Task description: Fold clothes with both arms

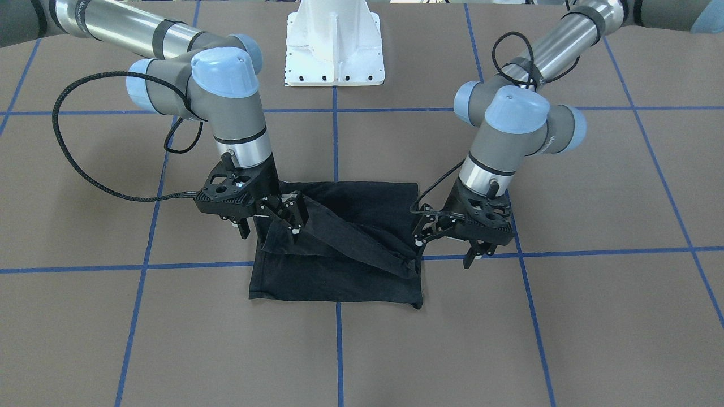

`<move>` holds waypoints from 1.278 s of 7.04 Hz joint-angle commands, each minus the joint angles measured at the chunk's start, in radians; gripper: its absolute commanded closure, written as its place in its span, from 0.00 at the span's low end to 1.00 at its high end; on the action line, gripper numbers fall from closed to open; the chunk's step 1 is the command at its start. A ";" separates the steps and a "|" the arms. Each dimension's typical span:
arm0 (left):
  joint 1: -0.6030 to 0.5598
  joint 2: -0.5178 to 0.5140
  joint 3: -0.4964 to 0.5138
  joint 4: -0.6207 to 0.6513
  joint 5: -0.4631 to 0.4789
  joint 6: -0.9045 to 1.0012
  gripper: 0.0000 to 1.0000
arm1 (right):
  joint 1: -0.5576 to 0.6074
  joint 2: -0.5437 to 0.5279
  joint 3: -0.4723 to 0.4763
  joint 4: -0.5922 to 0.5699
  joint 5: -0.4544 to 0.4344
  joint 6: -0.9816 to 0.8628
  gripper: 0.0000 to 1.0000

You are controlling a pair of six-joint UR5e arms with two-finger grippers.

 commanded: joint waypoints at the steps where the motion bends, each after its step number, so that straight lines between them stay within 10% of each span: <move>1: -0.037 0.079 -0.070 -0.003 -0.046 0.119 0.00 | -0.079 0.027 0.070 -0.093 -0.051 0.007 0.00; 3: -0.037 0.084 -0.080 -0.003 -0.046 0.118 0.00 | -0.186 0.044 0.030 -0.116 -0.189 -0.020 0.15; 9: -0.037 0.085 -0.080 -0.005 -0.046 0.107 0.00 | -0.265 0.165 -0.192 -0.158 -0.473 -0.425 0.16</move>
